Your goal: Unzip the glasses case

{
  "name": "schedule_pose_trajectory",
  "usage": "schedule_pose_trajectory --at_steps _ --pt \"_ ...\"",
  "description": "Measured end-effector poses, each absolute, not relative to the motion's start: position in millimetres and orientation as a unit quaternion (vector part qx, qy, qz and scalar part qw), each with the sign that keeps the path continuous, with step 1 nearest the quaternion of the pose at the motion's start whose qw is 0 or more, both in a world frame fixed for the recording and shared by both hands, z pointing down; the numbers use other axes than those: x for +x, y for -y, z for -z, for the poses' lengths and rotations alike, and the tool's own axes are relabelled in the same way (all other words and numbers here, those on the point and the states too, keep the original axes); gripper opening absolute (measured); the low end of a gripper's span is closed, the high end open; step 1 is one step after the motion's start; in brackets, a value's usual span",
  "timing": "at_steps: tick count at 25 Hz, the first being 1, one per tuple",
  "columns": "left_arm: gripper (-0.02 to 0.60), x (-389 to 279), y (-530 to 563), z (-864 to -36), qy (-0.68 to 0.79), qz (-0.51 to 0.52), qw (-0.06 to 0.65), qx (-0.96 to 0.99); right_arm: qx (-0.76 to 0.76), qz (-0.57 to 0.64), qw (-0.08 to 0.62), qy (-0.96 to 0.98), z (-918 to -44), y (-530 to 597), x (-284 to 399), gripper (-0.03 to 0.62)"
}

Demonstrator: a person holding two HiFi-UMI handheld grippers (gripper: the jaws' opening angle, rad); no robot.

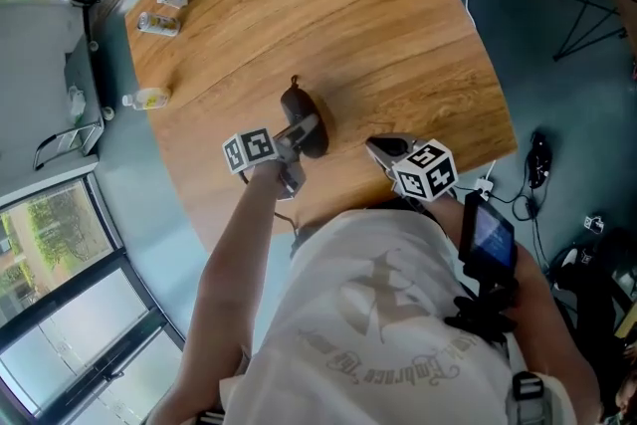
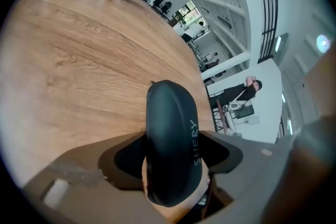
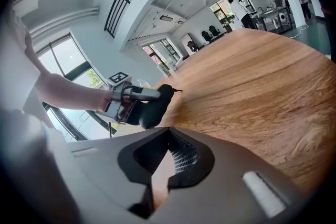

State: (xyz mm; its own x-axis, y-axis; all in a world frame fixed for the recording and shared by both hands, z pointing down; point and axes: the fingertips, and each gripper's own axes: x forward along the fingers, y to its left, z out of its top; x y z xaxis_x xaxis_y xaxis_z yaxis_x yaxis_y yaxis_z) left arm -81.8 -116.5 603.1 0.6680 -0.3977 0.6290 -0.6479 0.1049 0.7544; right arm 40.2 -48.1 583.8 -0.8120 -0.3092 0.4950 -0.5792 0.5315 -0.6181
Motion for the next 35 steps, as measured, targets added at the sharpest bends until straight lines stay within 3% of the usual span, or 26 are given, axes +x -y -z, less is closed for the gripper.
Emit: schedule_pose_trajectory --at_steps 8,17,23,30,33,35 --pt "0.328 -108.0 91.2 -546.5 0.392 0.095 0.636 0.658 0.215 -0.371 0.194 0.882 -574.9 30.3 1.9 0.008" --pt "0.327 -158.5 70.6 -506.5 0.407 0.196 0.614 0.647 0.179 -0.284 0.231 0.913 -545.5 9.7 -47.6 0.008" --pt "0.328 -189.4 64.7 -475.1 0.402 0.294 0.595 0.63 0.146 -0.22 0.209 0.941 -511.6 -6.1 -83.7 0.008" --pt "0.33 -197.2 61.1 -455.7 0.365 0.313 0.59 0.648 0.136 -0.217 0.167 0.952 -491.0 -16.5 -119.4 0.014" --pt "0.33 -196.9 59.5 -452.6 0.347 0.316 0.593 0.654 0.117 -0.231 0.155 0.954 -487.0 -24.9 -128.5 0.075" --pt "0.33 -197.0 62.0 -449.3 0.341 0.315 0.589 0.662 0.107 -0.241 0.142 0.954 -483.5 -26.4 -132.1 0.081"
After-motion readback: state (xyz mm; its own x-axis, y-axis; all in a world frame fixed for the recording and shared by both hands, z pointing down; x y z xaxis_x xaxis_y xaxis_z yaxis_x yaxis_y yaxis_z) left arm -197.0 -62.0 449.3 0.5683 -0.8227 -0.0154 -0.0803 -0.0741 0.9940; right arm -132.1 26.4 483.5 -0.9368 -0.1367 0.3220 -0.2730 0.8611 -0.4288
